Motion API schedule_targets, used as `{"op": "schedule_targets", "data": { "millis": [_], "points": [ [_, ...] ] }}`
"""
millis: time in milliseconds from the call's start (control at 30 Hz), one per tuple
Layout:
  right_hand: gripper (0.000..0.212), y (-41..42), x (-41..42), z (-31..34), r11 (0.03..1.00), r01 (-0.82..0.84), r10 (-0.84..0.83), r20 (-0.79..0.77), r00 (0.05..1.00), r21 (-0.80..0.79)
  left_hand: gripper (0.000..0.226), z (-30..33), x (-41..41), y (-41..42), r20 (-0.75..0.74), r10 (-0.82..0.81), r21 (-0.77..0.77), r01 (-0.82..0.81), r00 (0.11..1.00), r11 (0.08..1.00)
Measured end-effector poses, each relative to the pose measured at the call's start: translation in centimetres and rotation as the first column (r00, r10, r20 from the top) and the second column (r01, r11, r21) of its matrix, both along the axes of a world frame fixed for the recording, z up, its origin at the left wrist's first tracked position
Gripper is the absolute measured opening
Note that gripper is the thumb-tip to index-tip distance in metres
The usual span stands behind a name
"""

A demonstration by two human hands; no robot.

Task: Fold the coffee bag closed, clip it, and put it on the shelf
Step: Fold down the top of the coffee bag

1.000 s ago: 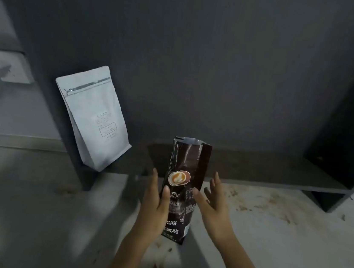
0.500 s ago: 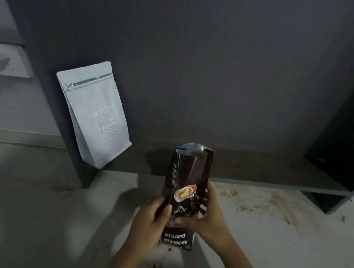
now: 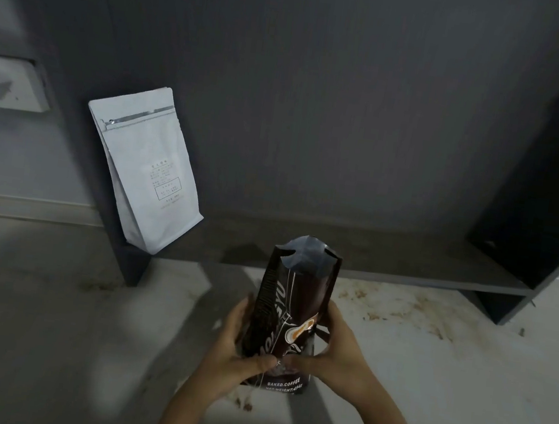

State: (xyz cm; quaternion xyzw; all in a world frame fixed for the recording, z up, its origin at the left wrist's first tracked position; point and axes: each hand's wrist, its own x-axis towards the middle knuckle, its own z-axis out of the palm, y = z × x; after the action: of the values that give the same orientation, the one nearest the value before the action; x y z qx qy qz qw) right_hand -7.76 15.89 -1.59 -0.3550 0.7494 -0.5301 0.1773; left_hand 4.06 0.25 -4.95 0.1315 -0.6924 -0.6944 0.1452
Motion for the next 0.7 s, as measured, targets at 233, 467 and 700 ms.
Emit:
{"op": "schedule_targets", "data": {
  "millis": [233, 467, 700],
  "points": [
    [0.089, 1.4, 0.9, 5.4, 0.979, 0.011, -0.022, -0.053, 0.998, -0.201, 0.093, -0.4, -0.6, 0.4, -0.005, 0.016, 0.062, -0.015, 1.000, 0.998],
    [0.031, -0.5, 2.6, 13.3, 0.977, 0.214, -0.147, -0.697, 0.702, 0.009, 0.084, -0.5, -0.9, 1.3, -0.020, 0.098, -0.019, -0.098, 0.995, 0.995],
    [0.009, -2.1, 3.7, 13.6, 0.986, 0.165, -0.102, -0.683, 0.724, 0.027, 0.085, -0.8, -1.1, 1.5, -0.029, 0.122, -0.062, -0.124, 0.992, 0.990]
  ]
}}
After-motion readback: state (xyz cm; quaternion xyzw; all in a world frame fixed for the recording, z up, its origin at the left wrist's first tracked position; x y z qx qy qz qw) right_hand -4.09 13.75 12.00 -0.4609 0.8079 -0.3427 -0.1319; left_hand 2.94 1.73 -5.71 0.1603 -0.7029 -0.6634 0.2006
